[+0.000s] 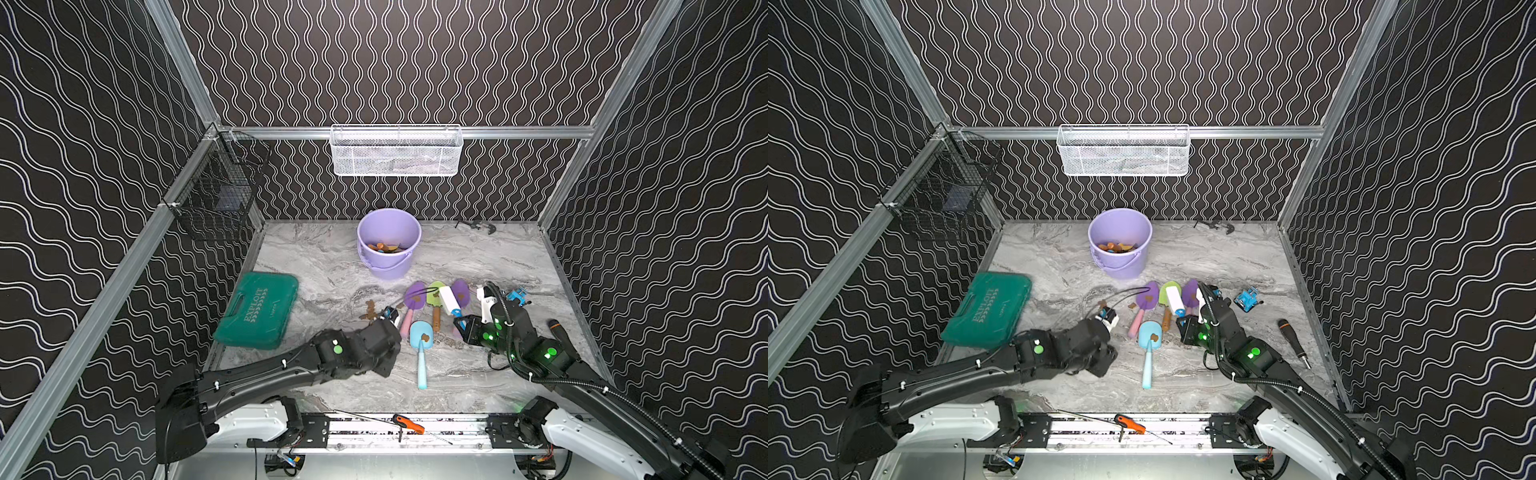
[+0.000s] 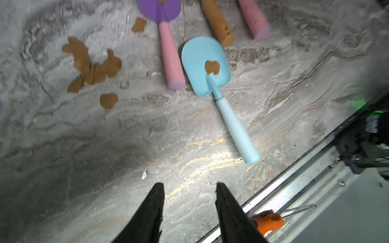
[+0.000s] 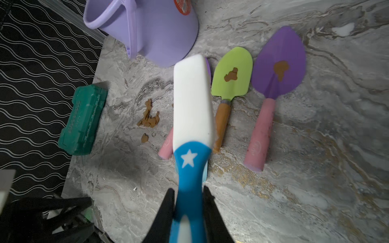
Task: Brush the soil off the hand trowel and place it into the bucket
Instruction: Pick up the hand trowel from the center of the board.
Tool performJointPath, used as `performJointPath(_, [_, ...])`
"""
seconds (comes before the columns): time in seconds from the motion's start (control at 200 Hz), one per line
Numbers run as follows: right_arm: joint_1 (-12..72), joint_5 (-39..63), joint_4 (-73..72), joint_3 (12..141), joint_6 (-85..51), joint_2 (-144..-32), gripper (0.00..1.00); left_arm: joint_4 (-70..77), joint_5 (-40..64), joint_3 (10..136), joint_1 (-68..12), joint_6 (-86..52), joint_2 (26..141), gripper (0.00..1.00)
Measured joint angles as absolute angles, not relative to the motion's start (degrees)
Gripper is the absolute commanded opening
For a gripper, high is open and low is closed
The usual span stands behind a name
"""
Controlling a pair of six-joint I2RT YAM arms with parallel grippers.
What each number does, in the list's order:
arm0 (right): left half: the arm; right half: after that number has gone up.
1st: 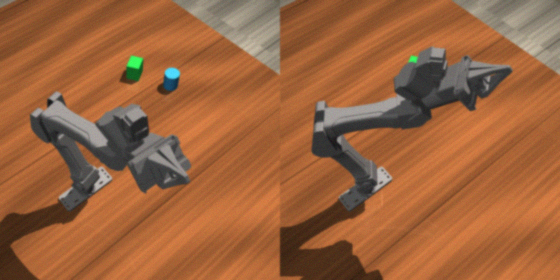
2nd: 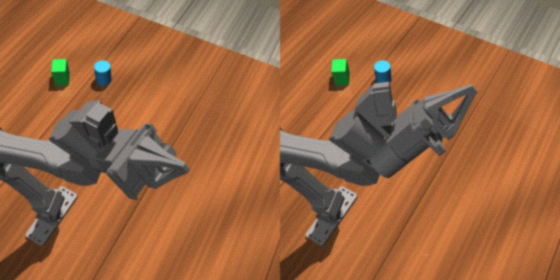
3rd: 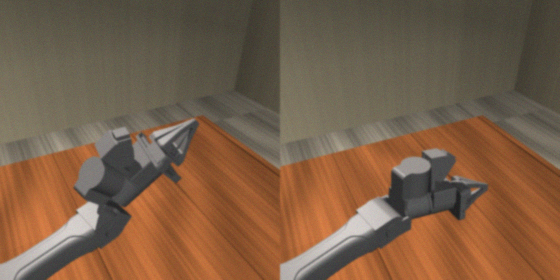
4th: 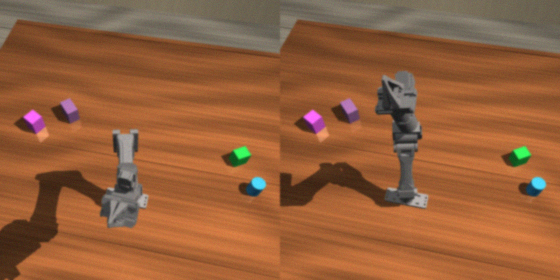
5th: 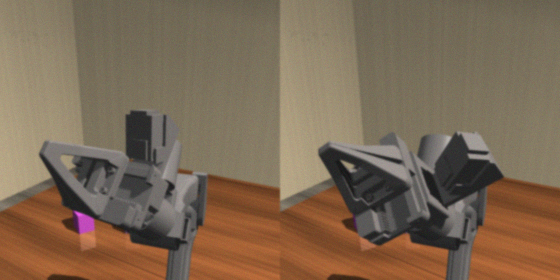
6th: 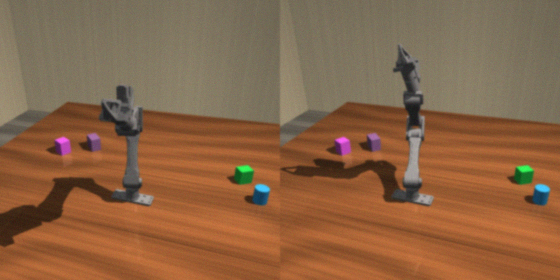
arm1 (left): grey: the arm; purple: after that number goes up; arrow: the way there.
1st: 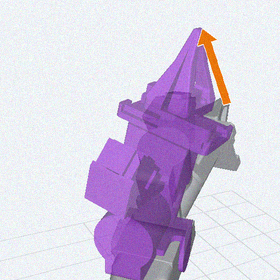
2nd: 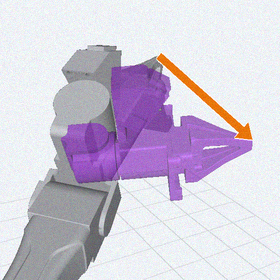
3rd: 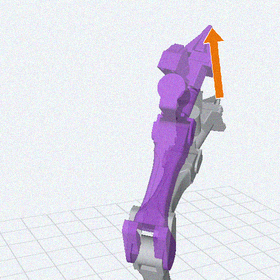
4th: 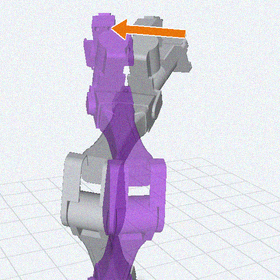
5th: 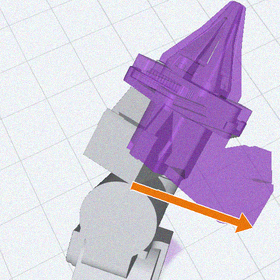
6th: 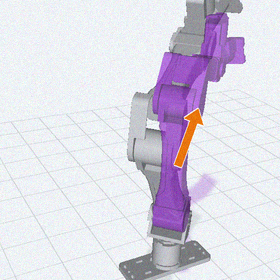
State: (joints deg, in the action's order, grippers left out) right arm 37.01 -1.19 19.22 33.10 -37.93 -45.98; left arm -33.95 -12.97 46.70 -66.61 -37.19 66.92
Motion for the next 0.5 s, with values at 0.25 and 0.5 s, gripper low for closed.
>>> performJointPath(0.25, [37.01, -1.19, 19.75, 32.42, -38.48, -46.33, 0.00, -27.33, -14.72, 46.24, -74.52, -42.09, 74.24, 0.59])
performJointPath(0.5, [37.01, -0.03, 19.79, 31.33, -39.48, -45.76, 0.00, -20.23, -15.07, 47.72, -76.60, -43.48, 81.49, 0.61])
